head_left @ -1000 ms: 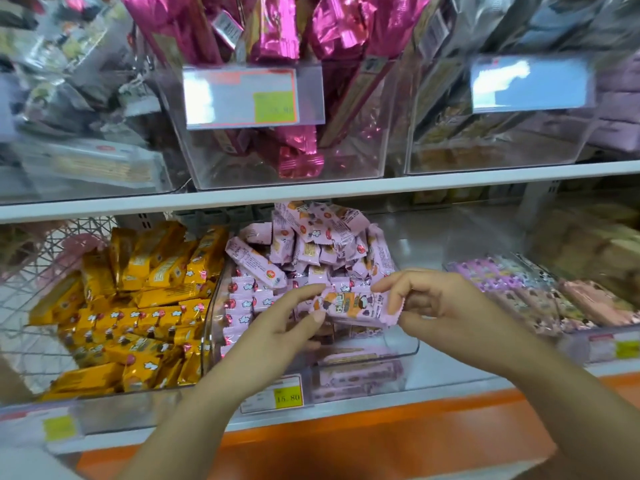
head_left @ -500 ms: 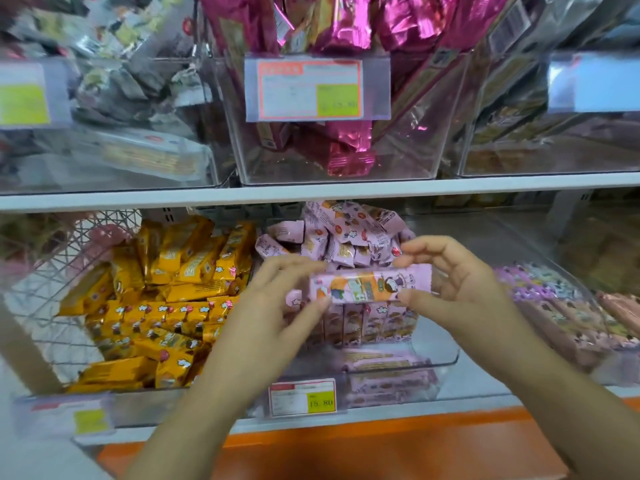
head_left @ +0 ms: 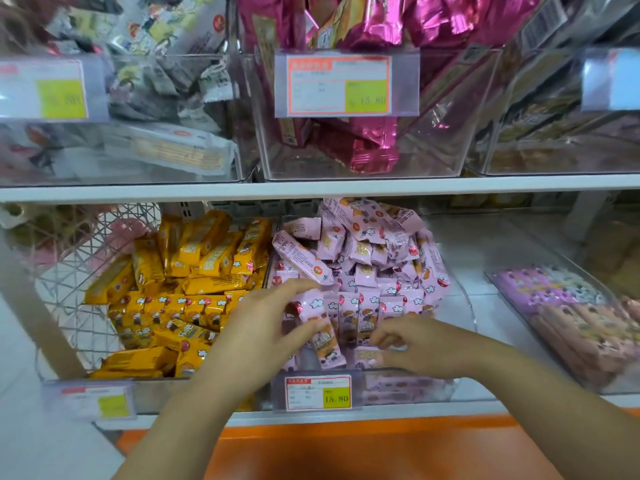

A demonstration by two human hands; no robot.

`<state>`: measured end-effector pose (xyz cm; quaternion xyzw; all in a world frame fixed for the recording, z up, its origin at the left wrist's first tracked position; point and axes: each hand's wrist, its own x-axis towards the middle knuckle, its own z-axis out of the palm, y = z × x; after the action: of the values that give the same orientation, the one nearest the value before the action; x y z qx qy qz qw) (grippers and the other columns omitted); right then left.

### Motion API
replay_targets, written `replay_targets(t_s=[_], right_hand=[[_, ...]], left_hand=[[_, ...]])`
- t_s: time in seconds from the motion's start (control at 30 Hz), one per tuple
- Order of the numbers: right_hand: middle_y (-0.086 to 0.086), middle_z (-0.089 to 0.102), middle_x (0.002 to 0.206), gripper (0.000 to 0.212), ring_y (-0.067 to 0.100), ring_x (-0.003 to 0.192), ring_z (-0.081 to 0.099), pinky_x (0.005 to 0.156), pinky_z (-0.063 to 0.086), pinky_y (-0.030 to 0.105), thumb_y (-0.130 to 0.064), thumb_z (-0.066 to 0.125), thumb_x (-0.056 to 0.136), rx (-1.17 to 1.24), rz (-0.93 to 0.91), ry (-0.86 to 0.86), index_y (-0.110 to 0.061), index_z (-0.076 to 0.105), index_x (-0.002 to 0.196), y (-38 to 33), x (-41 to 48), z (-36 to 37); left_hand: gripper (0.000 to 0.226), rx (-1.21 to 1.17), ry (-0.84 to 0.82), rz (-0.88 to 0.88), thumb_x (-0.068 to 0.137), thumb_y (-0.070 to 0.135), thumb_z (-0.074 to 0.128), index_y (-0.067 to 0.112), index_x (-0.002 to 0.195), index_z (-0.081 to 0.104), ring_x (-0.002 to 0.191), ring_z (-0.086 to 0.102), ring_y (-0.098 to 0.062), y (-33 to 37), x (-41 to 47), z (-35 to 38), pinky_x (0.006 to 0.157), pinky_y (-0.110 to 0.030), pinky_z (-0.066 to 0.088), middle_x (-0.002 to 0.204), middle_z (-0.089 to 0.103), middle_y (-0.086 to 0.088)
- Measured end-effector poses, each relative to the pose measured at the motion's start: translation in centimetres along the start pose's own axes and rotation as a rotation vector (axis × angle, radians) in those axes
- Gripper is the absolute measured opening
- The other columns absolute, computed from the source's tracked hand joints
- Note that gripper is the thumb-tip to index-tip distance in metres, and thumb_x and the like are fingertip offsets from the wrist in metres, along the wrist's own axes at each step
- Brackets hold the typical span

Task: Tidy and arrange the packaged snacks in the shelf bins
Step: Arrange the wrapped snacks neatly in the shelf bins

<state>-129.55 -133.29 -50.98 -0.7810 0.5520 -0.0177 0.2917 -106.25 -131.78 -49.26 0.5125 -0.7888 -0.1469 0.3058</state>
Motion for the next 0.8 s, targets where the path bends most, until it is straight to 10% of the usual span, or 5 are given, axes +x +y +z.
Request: replay_targets(t_s=[0.17, 0.33, 0.53, 0.8], right_hand=[[-0.005, 0.052, 0.132, 0.043, 0.010, 0.118, 0.049, 0.098, 0.038, 0.025, -0.047, 0.044, 0.096, -0.034, 0.029, -0.120, -0.020, 0.053, 0.128, -0.7, 0.2, -0.4], [-0.021, 0.059, 0.113, 0.046, 0.000, 0.104, 0.056, 0.095, 0.045, 0.026, -0.061, 0.061, 0.079, 0.055, -0.034, -0.100, -0.028, 0.061, 0.112, -0.9, -0.7, -1.2], [-0.017, 0.057, 0.072, 0.030, 0.001, 0.059, 0.052, 0.056, 0.038, 0.010, -0.025, 0.079, 0.076, 0.279, -0.135, 0.132, -0.040, 0.066, 0.099, -0.3, -2.2, -2.8], [-0.035, 0.051, 0.116, 0.047, -0.021, 0.110, 0.042, 0.088, 0.043, 0.008, -0.021, 0.078, 0.076, 0.381, -0.142, 0.284, -0.048, 0.057, 0.108, -0.4, -2.3, -2.9]], left_hand=[[0.047, 0.154, 0.028, 0.069, 0.082, 0.054, 0.062, 0.039, 0.126, 0.054, 0.116, 0.039, 0.002, -0.9, 0.1, 0.5, 0.114, -0.025, -0.005, 0.113, 0.053, 0.020], [0.072, 0.171, -0.028, 0.097, 0.066, 0.076, 0.031, 0.044, 0.127, 0.052, 0.118, 0.025, 0.013, -1.4, 0.1, 0.8, 0.112, -0.028, -0.013, 0.120, 0.047, 0.026], [0.073, 0.209, -0.060, 0.058, 0.068, 0.076, 0.031, 0.043, 0.130, 0.050, 0.135, 0.025, 0.001, -1.5, 0.1, 0.7, 0.111, -0.030, -0.016, 0.134, 0.050, 0.013], [0.037, 0.356, -0.173, 0.046, 0.087, 0.053, 0.056, 0.046, 0.123, 0.054, 0.144, 0.009, -0.002, -1.6, 0.3, 0.8, 0.112, -0.045, -0.020, 0.133, 0.051, 0.024]])
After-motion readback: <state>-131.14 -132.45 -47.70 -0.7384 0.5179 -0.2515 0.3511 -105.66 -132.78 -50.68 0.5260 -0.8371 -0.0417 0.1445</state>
